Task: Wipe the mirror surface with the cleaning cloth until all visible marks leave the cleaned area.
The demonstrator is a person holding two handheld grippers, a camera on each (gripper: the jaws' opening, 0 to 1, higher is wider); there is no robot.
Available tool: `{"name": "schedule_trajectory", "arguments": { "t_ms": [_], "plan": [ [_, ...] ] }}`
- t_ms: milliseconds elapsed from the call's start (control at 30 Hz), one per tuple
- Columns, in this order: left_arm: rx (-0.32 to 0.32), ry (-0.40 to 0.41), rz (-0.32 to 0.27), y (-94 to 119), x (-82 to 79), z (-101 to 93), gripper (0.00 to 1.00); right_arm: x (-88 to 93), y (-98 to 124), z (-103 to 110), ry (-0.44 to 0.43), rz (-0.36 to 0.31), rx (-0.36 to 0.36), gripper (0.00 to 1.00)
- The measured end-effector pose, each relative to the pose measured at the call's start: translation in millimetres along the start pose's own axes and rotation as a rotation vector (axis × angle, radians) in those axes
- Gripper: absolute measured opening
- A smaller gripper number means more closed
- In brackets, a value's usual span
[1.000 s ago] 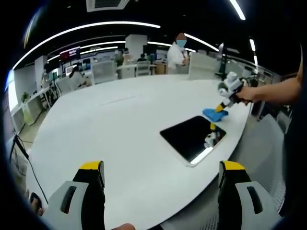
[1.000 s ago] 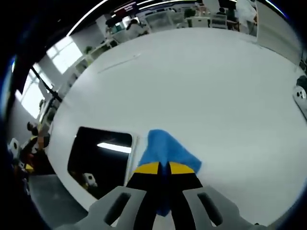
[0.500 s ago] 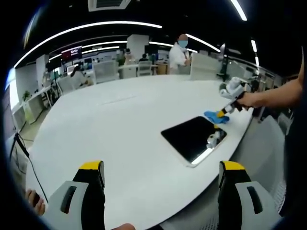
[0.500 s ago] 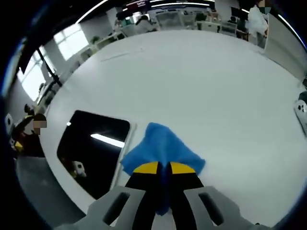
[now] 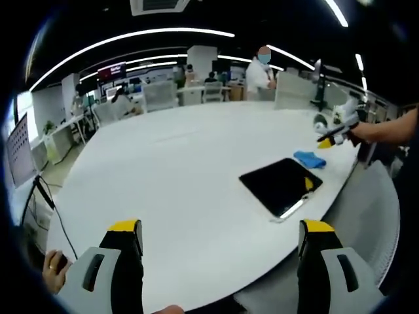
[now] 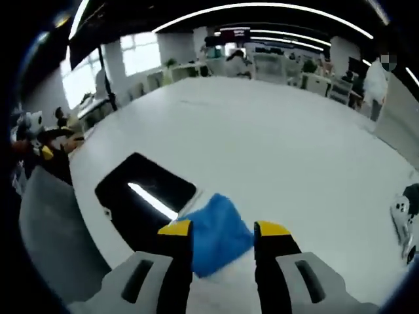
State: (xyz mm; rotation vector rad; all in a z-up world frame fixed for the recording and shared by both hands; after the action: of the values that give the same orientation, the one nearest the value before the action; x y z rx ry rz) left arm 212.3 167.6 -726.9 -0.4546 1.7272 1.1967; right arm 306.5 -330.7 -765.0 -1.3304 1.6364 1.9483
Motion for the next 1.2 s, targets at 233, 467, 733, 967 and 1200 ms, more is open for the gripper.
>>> {"name": "schedule_trajectory", "arguments": {
  "t_ms": [233, 467, 733, 967, 1200],
  "plan": [
    [0.016, 0.028, 0.006, -2.7, 10.0, 10.7, 0.99, -25.8, 35.0, 10.5, 0.010, -0.214, -0.030, 0.55],
    [0.104, 0.031, -0.032, -26.3, -0.4, -18.3, 0.99, 6.9, 43.3, 8.3, -0.018, -0.123, -0.046, 0.59],
    [0.151, 0.058, -0.015, -28.5, 12.5, -38.5, 1.00, 33.4, 64.2, 2.7, -0.072, -0.131, -0.035, 0.71],
    [0.172, 0.048, 0.006, -23.4, 18.9, -45.3, 1.00, 48.6, 81.4, 1.9, -0.066, -0.120, -0.047, 0.78],
    [0.134, 0.016, 0.035, -28.2, 26.4, -38.4, 1.00, 58.6, 82.5, 11.8, -0.062, -0.085, -0.076, 0.91]
  ]
}}
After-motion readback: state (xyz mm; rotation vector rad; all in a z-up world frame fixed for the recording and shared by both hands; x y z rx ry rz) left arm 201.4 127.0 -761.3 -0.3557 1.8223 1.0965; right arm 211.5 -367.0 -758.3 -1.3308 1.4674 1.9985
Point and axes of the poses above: the point that each gripper's makers call its tool centre point, and the gripper's own axes: y roughly backward along the fingers, z roughly to its left, x roughly out of its underside, the point moved 4 cm from there along y, roughly backward along the fingers
